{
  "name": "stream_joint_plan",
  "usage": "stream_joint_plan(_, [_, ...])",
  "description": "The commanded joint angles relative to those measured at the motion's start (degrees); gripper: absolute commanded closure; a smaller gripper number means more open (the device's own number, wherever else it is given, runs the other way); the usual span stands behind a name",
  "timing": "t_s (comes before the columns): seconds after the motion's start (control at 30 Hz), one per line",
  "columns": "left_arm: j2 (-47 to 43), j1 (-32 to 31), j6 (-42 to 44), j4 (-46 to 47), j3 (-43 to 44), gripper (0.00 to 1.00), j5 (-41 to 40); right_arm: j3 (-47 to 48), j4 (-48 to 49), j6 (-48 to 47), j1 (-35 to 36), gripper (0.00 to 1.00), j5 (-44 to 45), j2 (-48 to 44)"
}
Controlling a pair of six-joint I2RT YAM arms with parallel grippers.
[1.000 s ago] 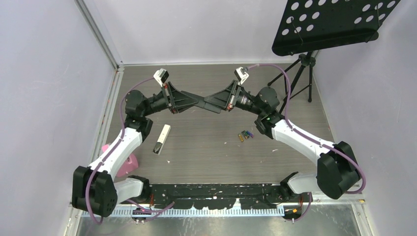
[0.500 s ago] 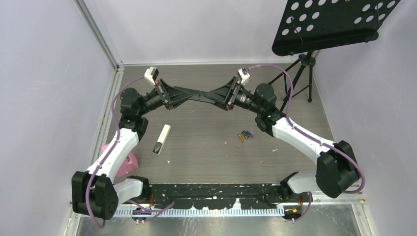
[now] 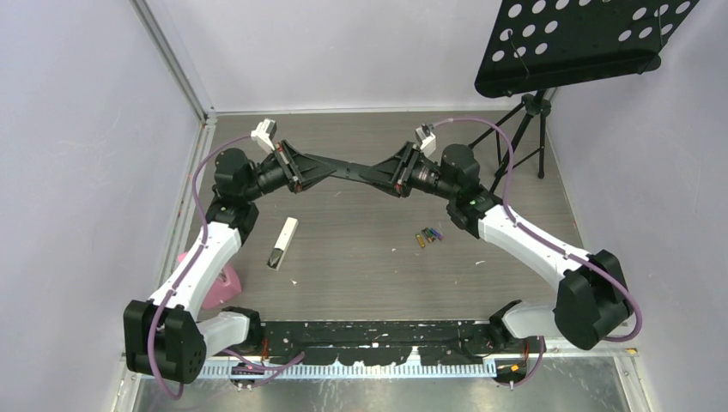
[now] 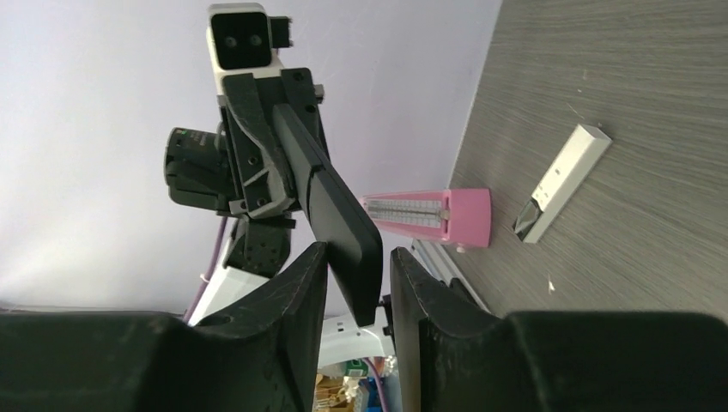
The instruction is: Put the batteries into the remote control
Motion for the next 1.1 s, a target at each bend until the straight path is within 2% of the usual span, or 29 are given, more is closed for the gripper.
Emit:
stream_joint_plan(0.0, [-1.6,0.2,4.6,-3.1,3.6,1.0,-1.5,2.2,-7.1,-4.0,0.2,0.57,1.4,-3.5])
stream_joint_plan(0.07, [-1.7,0.2,5.2,-3.9,3.6,1.0,-1.6,2.0,-7.6,-4.2,0.2,0.51,1.6,-4.0])
stream_joint_plan(0.17, [-1.6,0.2,5.3,-4.0,3.6,1.0,-1.5,1.9,-7.7,-4.4,0.2,0.5,1.7,-4.4])
stream_joint_plan(0.27, [-1.5,0.2,5.9,-4.7,3.8,1.0,-1.7,2.2,-7.8,-4.6,0.2,0.57,1.8,-4.4])
stream_joint_plan(0.47, [-1.6,0.2,8.0,-7.9,4.3,1.0,-1.9,3.7,-12.2,-7.4,0.1,0.64,2.8,-4.7])
stream_joint_plan(0.7, [-1.3,0.2,9.8,-10.0,5.0,1.0,-2.1,4.6,-13.7,-8.6,0.2,0.8,3.1,-4.3])
stream_joint_plan(0.93, [-0.9,0.2,11.3,-11.3,5.0,1.0,-2.5,4.2,-11.9,-8.1,0.2,0.93,3.6,-4.4])
stream_joint_plan(1.07, [-0.6,0.2,13.3,-12.9,5.1,1.0,-3.1,1.8,-6.4,-6.2,0.2,0.99,5.1,-5.1])
